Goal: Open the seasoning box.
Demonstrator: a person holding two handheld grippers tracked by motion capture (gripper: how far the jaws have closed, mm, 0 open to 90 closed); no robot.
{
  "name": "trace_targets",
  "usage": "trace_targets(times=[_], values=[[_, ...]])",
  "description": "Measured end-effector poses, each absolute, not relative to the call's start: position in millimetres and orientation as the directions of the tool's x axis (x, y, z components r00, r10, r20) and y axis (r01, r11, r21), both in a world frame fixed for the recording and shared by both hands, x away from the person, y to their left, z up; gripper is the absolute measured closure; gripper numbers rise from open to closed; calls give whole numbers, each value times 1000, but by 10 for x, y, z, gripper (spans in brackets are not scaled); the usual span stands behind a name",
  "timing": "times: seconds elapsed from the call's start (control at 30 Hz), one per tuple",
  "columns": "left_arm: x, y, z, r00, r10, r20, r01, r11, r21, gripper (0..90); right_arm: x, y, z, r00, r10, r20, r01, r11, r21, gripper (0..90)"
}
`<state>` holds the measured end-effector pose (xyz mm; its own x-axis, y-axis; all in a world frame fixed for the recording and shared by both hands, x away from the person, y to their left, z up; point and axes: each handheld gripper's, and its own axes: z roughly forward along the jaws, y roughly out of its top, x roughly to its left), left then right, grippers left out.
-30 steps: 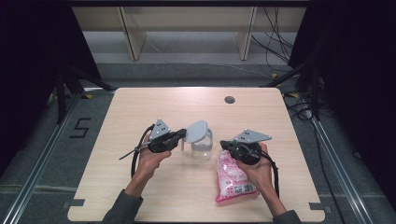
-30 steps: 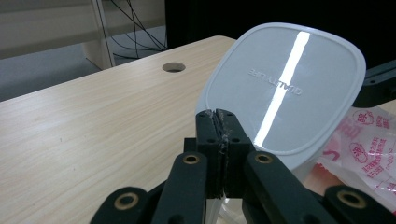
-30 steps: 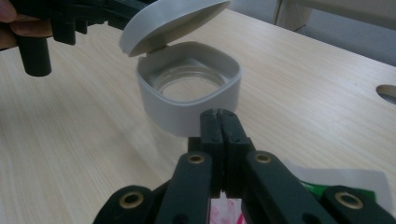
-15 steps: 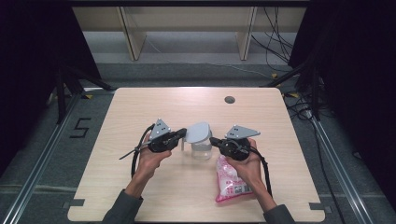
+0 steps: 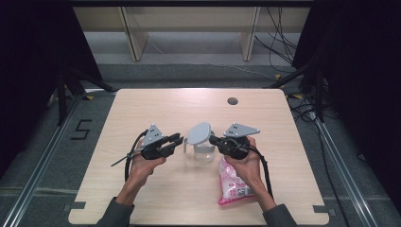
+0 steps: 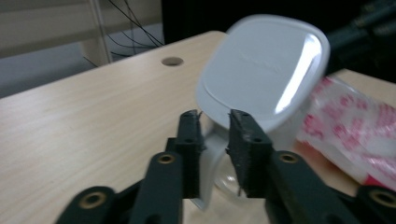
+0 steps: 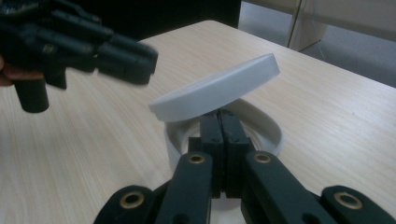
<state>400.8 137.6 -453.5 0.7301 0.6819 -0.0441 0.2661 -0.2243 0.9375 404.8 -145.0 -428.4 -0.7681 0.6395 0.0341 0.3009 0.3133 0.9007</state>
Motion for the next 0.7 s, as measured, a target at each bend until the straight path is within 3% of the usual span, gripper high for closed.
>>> trace_targets(times=[0.07,0.27,0.47,0.7], values=[[3966,1373,-4564,731,681,-33,276,-252,928,615,4045,-1405,-4261,-780,624,47,305,314,899,900],[3847,1399,-4629,741,671,-29,289,-280,916,512,4037,-1320,-4221,-780,626,24,278,311,909,900],[3729,1511,-4701,748,664,-6,292,-321,901,445,4037,-1226,-4191,-796,604,15,256,315,914,900],[3686,1647,-4739,715,697,-49,340,-286,896,426,4021,-1087,-4184,-804,594,32,260,303,917,900]])
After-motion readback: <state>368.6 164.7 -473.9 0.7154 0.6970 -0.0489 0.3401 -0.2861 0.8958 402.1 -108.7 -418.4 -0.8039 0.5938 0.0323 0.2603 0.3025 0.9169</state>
